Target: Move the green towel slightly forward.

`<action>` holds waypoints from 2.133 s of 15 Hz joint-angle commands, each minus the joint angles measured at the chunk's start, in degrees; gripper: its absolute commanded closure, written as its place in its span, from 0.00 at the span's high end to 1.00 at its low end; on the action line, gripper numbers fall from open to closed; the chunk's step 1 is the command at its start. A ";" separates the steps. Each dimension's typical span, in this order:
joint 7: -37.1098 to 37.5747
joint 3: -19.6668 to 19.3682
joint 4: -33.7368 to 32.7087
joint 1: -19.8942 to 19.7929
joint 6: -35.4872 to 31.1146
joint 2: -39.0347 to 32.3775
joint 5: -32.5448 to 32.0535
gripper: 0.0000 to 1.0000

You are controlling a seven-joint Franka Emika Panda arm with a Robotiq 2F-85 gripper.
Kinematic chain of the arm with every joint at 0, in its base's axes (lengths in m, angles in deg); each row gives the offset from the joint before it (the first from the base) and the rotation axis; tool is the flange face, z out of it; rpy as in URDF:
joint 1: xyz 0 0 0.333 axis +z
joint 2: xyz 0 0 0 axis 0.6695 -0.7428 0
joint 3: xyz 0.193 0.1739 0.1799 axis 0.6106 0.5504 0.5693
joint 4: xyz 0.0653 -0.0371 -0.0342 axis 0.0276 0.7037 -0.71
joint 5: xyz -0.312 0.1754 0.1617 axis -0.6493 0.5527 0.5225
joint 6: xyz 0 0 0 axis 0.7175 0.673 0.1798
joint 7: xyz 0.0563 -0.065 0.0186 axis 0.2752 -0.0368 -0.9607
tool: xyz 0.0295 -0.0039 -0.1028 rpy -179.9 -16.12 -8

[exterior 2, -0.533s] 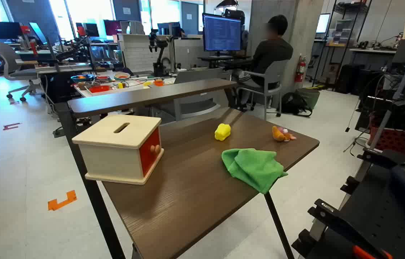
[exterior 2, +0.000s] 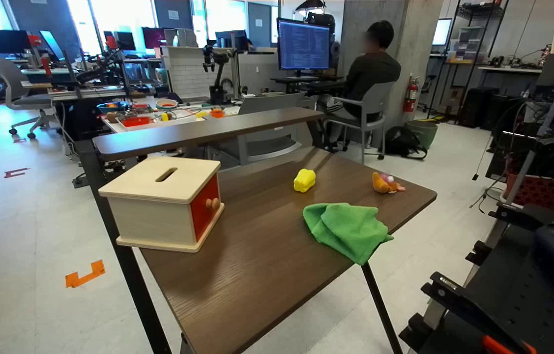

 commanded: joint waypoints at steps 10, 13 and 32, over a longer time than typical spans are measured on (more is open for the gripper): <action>4.75 2.98 5.15 -6.45 -22.61 -11.76 -3.24 1.00; 6.99 2.60 6.97 -8.62 -29.88 -19.36 -5.95 1.00; 75.64 19.50 10.91 -38.55 -43.82 -45.83 -57.69 1.00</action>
